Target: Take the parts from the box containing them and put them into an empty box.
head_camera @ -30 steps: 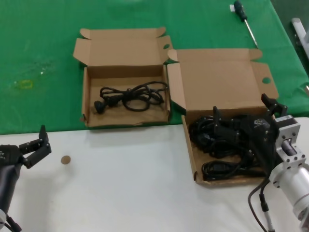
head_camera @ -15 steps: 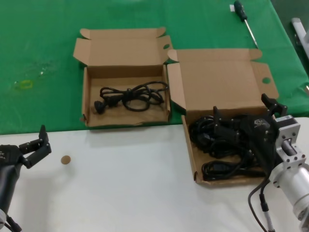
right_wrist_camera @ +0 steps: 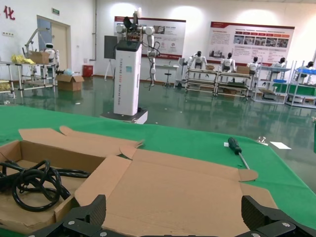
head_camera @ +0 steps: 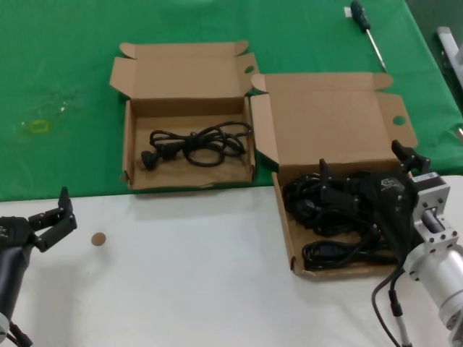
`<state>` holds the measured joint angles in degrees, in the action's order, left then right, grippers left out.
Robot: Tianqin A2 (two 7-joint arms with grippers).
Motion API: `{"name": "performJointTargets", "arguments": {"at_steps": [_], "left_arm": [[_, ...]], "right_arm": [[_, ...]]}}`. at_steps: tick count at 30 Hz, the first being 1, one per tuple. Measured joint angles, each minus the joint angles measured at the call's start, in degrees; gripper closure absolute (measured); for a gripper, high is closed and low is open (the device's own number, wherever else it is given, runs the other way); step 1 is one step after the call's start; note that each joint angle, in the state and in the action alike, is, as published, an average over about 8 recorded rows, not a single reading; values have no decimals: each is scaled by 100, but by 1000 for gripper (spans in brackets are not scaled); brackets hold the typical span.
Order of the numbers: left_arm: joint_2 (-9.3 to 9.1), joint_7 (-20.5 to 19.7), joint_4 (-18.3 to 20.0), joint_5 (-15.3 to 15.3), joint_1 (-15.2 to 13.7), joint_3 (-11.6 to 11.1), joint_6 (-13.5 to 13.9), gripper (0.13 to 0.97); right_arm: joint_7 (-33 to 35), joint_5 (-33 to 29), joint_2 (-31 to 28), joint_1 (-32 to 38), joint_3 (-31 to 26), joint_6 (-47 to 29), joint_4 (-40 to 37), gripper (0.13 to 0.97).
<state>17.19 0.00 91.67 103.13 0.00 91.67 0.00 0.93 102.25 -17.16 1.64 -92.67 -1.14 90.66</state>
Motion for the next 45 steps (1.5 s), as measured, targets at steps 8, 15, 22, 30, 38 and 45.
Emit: {"name": "performJointTargets", "arguments": {"at_steps": [8, 15, 22, 30, 38, 45], "left_arm": [[0, 0, 0, 0, 0, 0, 0, 132], [0, 0, 0, 0, 0, 0, 0, 132], [0, 0, 0, 0, 0, 0, 0, 132], [0, 0, 0, 0, 0, 0, 0, 132], [0, 0, 0, 0, 0, 0, 0, 132], [0, 0, 0, 0, 0, 0, 0, 132]], "right_arm": [[0, 0, 0, 0, 0, 0, 0, 129], [0, 0, 0, 0, 0, 0, 0, 129], [0, 0, 0, 0, 0, 0, 0, 129], [0, 0, 0, 0, 0, 0, 0, 129], [0, 0, 0, 0, 0, 0, 0, 129], [0, 0, 0, 0, 0, 0, 0, 129]]}}
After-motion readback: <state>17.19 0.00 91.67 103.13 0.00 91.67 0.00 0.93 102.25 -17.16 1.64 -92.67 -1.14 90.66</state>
